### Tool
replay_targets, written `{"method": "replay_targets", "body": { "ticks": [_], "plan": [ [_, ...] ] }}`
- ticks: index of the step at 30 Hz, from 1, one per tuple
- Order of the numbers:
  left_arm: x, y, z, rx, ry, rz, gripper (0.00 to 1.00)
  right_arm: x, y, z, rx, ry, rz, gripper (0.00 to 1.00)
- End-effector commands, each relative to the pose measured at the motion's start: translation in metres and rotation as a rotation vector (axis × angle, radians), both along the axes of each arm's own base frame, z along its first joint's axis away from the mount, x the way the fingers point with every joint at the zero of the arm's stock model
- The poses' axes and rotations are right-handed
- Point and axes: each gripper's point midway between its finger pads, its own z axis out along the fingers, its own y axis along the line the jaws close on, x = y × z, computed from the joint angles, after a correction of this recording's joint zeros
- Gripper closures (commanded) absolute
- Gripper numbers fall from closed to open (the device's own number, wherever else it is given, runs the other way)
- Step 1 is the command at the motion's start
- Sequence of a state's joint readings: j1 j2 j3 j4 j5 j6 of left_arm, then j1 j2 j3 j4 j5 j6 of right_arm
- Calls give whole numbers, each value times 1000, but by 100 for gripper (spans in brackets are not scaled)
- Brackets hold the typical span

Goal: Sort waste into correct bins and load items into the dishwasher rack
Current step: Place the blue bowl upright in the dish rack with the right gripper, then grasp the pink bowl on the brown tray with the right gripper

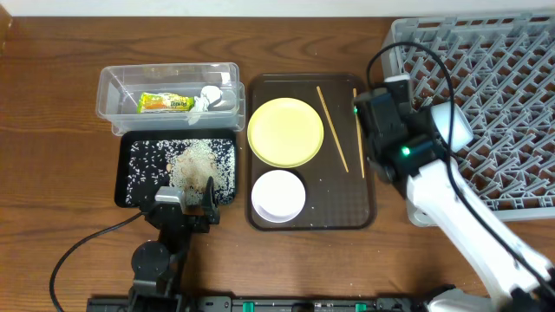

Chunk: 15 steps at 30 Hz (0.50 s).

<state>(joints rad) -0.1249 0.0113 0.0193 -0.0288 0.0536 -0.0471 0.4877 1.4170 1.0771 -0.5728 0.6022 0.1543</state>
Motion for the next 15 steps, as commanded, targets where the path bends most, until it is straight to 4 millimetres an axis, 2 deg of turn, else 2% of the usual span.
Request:
{"method": "replay_targets", "body": {
  "ticks": [1, 3, 4, 9, 15],
  "plan": [
    [-1, 0, -15, 21, 42, -5, 9, -50, 121, -14, 580, 254, 333, 34],
    [-1, 0, -15, 21, 42, -5, 9, -72, 150, -21, 705, 364, 370, 36],
    [-1, 0, -15, 21, 42, -5, 9, -81, 157, -29, 732, 411, 347, 40],
    [-1, 0, -15, 21, 42, -5, 9, -111, 166, -78, 718, 590, 194, 50],
    [-1, 0, -15, 21, 42, -5, 9, -133, 178, -122, 657, 720, 122, 54]
  ]
}}
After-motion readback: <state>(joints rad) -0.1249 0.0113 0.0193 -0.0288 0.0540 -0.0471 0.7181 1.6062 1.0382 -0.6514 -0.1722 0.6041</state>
